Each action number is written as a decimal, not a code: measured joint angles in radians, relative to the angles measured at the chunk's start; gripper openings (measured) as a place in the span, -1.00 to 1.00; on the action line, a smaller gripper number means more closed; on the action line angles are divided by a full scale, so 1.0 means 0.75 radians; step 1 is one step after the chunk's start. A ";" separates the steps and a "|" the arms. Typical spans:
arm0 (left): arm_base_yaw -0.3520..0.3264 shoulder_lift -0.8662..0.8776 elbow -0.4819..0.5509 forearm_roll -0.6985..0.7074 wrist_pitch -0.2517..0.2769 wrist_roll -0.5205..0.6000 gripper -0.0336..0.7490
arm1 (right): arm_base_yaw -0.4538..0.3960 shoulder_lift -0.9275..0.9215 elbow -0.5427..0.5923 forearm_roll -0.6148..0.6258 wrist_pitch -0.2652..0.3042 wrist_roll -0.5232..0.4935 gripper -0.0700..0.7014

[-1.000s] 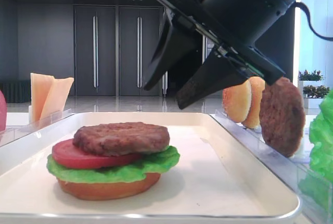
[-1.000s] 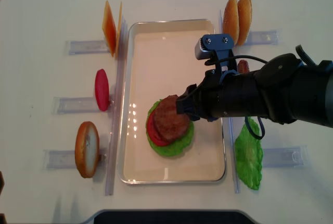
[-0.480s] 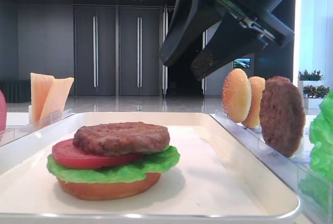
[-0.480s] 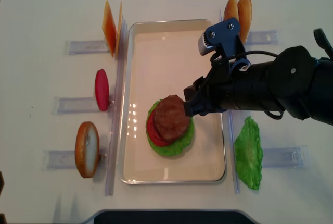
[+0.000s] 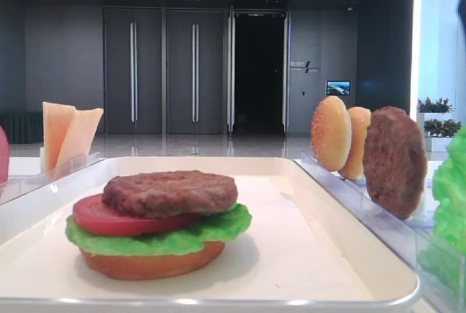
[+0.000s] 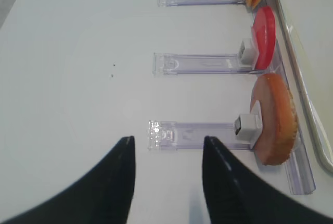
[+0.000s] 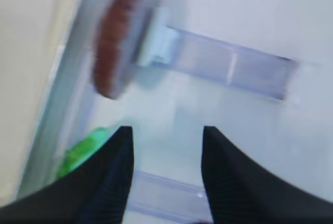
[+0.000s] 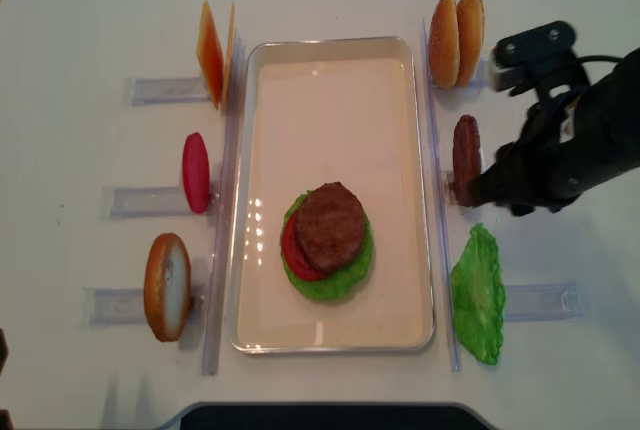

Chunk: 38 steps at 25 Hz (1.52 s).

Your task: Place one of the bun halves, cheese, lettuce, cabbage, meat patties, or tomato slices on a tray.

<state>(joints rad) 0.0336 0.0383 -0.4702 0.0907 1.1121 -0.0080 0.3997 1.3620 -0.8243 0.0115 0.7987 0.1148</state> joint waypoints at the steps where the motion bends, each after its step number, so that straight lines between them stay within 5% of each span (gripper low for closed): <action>1: 0.000 0.000 0.000 0.000 0.000 0.000 -0.08 | -0.051 -0.028 -0.008 -0.015 0.036 0.016 -0.01; 7: 0.000 0.000 0.000 0.000 0.000 0.000 -0.08 | -0.465 -0.149 -0.018 -0.088 0.186 0.003 -0.06; 11: 0.000 0.000 0.000 0.000 0.000 0.000 -0.08 | -0.584 -0.175 -0.018 -0.065 0.217 -0.016 -0.06; 23: 0.000 0.000 0.000 0.000 0.000 0.000 -0.08 | -0.539 -0.480 0.004 -0.015 0.237 -0.052 -0.07; 38: 0.000 0.000 0.000 0.000 0.000 0.000 -0.08 | -0.479 -1.295 0.386 -0.055 0.300 0.001 -0.08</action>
<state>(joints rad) 0.0336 0.0383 -0.4702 0.0907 1.1121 -0.0080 0.0405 0.3905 -0.5347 -0.0298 1.0233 0.1157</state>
